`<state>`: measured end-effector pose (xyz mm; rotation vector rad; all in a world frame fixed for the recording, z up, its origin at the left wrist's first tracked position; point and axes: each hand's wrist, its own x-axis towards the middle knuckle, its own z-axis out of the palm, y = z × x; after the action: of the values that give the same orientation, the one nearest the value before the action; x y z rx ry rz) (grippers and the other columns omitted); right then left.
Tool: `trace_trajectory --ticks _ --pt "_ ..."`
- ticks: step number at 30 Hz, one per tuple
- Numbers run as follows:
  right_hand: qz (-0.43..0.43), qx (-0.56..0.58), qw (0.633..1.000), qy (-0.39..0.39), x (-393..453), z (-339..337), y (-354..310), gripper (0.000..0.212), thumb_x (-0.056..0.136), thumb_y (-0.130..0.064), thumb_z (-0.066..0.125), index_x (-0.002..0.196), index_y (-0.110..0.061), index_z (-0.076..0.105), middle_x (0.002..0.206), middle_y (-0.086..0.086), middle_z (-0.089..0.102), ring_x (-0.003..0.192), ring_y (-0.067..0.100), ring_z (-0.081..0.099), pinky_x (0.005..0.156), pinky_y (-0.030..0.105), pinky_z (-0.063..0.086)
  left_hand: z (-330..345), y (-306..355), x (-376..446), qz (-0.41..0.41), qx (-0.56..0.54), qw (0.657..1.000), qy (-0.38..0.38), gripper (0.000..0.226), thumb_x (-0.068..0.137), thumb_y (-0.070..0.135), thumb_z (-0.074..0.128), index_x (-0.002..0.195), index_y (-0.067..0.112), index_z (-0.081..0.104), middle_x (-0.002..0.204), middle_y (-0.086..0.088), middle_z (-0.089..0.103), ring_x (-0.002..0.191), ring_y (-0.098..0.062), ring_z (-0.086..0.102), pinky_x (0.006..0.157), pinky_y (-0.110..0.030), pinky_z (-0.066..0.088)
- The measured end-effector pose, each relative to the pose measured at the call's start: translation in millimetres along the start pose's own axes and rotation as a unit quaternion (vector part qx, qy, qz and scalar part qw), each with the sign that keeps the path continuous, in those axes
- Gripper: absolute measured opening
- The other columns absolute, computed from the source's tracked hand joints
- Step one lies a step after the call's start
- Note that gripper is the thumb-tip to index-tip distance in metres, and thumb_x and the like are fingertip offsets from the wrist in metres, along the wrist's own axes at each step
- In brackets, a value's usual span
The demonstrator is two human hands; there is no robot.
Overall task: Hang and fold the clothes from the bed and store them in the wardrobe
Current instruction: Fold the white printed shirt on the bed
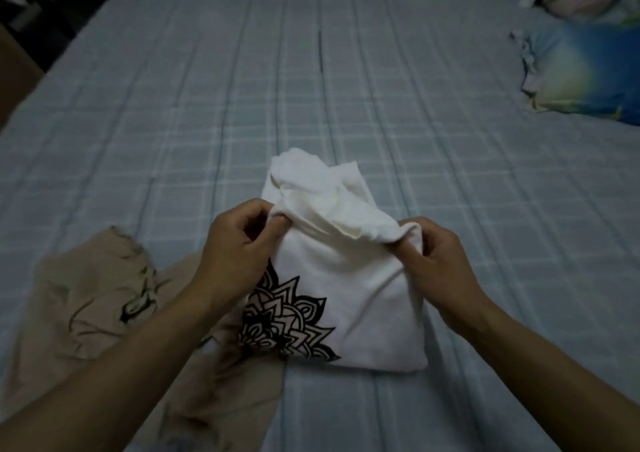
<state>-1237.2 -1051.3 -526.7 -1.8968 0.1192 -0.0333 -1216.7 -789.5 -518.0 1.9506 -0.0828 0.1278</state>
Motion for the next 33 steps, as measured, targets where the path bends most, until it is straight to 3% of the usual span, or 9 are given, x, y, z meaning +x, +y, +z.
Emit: trace_trajectory --ticks 5,9,10,13,17,21,24,26,33 --pt "-0.031 0.004 0.999 0.016 76.7 21.2 -11.5 0.011 0.092 -0.031 0.063 0.083 -0.027 0.068 0.077 -0.01 0.068 0.071 0.009 0.063 0.062 0.024 0.049 -6.8 -10.0 72.4 0.018 -0.022 0.998 0.049 0.02 0.093 0.032 0.064 0.079 0.018 0.066 0.07 -0.003 0.063 0.062 -0.009 0.054 0.054 -0.024 0.043" --pt "0.016 -0.052 0.998 0.035 153.0 45.2 5.1 0.016 0.086 -0.037 0.068 0.075 -0.028 0.063 0.07 -0.015 0.063 0.064 0.004 0.059 0.058 0.021 0.045 7.2 -48.1 136.9 -0.065 -0.015 0.994 0.091 0.017 0.091 0.034 0.065 0.081 0.021 0.066 0.071 0.004 0.066 0.064 -0.009 0.058 0.059 -0.032 0.048" --pt "0.06 -0.085 0.994 0.023 169.2 50.6 13.5 0.012 0.085 -0.038 0.07 0.084 -0.028 0.064 0.078 -0.009 0.067 0.071 0.009 0.063 0.063 0.024 0.049 13.8 -61.6 147.7 -0.12 0.0 0.989 0.084 0.013 0.092 0.033 0.066 0.093 0.02 0.066 0.082 0.0 0.069 0.072 -0.012 0.062 0.064 -0.035 0.05" --pt "0.143 -0.208 0.968 0.005 191.2 60.2 29.8 0.038 0.088 -0.033 0.068 0.121 -0.016 0.055 0.109 0.009 0.068 0.09 0.023 0.067 0.085 0.039 0.056 31.0 -93.4 157.9 -0.252 0.097 0.963 0.002 0.051 0.092 0.03 0.062 0.138 0.016 0.043 0.121 -0.007 0.061 0.1 -0.02 0.059 0.085 -0.033 0.049" --pt "-0.024 -0.328 0.944 -0.018 154.9 63.7 26.8 0.052 0.092 -0.036 0.06 0.137 -0.015 0.045 0.135 0.009 0.05 0.119 0.023 0.051 0.098 0.03 0.039 33.7 -101.5 126.1 -0.037 0.243 0.969 -0.006 0.05 0.095 0.032 0.052 0.14 0.013 0.043 0.136 -0.007 0.051 0.121 -0.025 0.048 0.1 -0.039 0.043" --pt "-0.171 -0.46 0.86 -0.142 105.2 81.3 32.0 0.071 0.097 -0.057 0.027 0.154 -0.015 0.024 0.163 0.011 0.017 0.151 0.028 0.012 0.122 0.043 0.017 41.4 -103.6 102.8 0.121 0.403 0.901 -0.103 0.061 0.098 0.045 0.029 0.149 0.011 0.039 0.157 -0.011 0.036 0.146 -0.028 0.03 0.116 -0.047 0.031" --pt "-0.164 -0.539 0.796 -0.223 102.9 82.1 61.1 0.076 0.096 -0.065 0.01 0.157 -0.022 -0.006 0.163 0.006 -0.019 0.149 0.023 -0.021 0.123 0.046 0.001 45.5 -122.9 111.1 0.129 0.473 0.85 -0.192 0.072 0.1 0.058 0.017 0.159 0.019 0.008 0.167 -0.005 0.0 0.154 -0.023 -0.002 0.123 -0.051 0.011" --pt "-0.174 -0.54 0.79 -0.23 109.4 76.7 78.0 0.075 0.097 -0.064 0.015 0.157 -0.023 -0.006 0.163 0.005 -0.019 0.149 0.023 -0.021 0.122 0.047 0.005 48.3 -136.5 120.0 0.103 0.457 0.855 -0.224 0.077 0.097 0.064 0.017 0.159 0.023 -0.004 0.166 -0.002 -0.011 0.153 -0.02 -0.011 0.123 -0.052 0.008" --pt "-0.16 -0.528 0.796 -0.251 105.7 69.2 67.9 0.073 0.099 -0.061 0.018 0.157 -0.023 -0.005 0.163 0.005 -0.019 0.149 0.023 -0.021 0.123 0.045 -0.001 42.2 -111.9 117.3 0.088 0.48 0.836 -0.25 0.076 0.097 0.061 0.017 0.159 0.021 -0.001 0.167 -0.006 -0.008 0.153 -0.025 -0.011 0.123 -0.053 0.005"
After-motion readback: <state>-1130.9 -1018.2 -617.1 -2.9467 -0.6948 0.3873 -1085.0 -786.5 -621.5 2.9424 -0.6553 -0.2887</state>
